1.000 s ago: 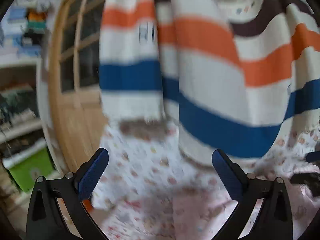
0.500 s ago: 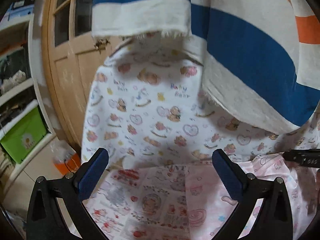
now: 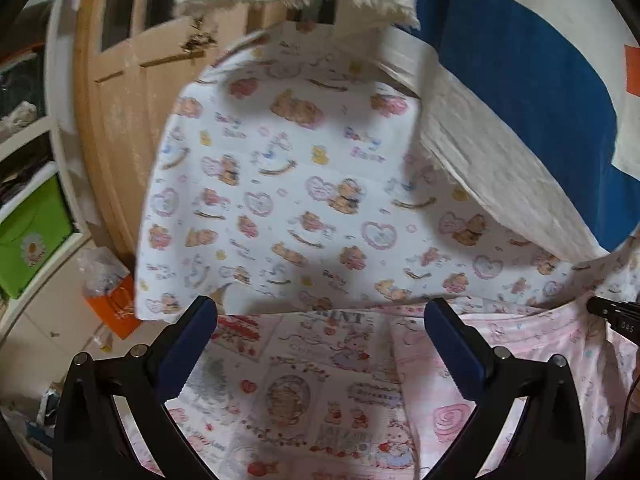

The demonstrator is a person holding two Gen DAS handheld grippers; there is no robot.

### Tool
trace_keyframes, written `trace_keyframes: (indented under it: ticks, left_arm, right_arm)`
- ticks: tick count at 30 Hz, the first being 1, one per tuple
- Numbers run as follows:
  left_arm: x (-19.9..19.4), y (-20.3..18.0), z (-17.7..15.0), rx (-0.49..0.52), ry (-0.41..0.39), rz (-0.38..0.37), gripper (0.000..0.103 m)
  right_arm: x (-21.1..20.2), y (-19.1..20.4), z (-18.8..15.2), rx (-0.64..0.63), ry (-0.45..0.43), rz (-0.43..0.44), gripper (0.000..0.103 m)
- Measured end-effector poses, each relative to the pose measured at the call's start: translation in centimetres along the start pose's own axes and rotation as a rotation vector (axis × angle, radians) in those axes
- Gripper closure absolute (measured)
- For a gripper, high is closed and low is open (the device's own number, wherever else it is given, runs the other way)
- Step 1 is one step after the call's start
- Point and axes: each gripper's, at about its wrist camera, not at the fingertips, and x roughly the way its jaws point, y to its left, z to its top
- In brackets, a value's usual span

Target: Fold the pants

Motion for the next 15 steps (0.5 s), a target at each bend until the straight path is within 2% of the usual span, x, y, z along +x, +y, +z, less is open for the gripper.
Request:
trace_keyframes:
  ticks: [3, 6, 8, 9, 12, 15]
  left_arm:
    - [1.2, -0.4, -0.3, -0.009, 0.069, -0.12, 0.002]
    - [2.6, -0.5, -0.6, -0.053, 0.148, -0.208, 0.018]
    - [3.2, -0.6, -0.7, -0.069, 0.182, -0.227, 0.032]
    - [3.4, -0.5, -0.7, -0.076, 0.191, -0.231, 0.035]
    - [3.8, -0.1, -0.8, -0.1, 0.202, -0.237, 0.036]
    - [4.5, 0.0, -1.0, -0.108, 0.245, -0.281, 0.036]
  right_arm:
    - [0.2, -0.3, 0.0, 0.016, 0.018, 0.02, 0.1]
    - [0.4, -0.5, 0.0, 0.018, 0.039, 0.021, 0.1]
    - [0.4, -1.3, -0.1, 0.042, 0.047, 0.032, 0.1]
    - [0.4, -1.7, -0.2, 0.05, 0.049, 0.036, 0.1]
    - [0.8, -2.4, -0.3, 0.067, 0.057, -0.012, 0.1]
    - [1.0, -3.1, -0.3, 0.09, 0.071, 0.015, 0.1]
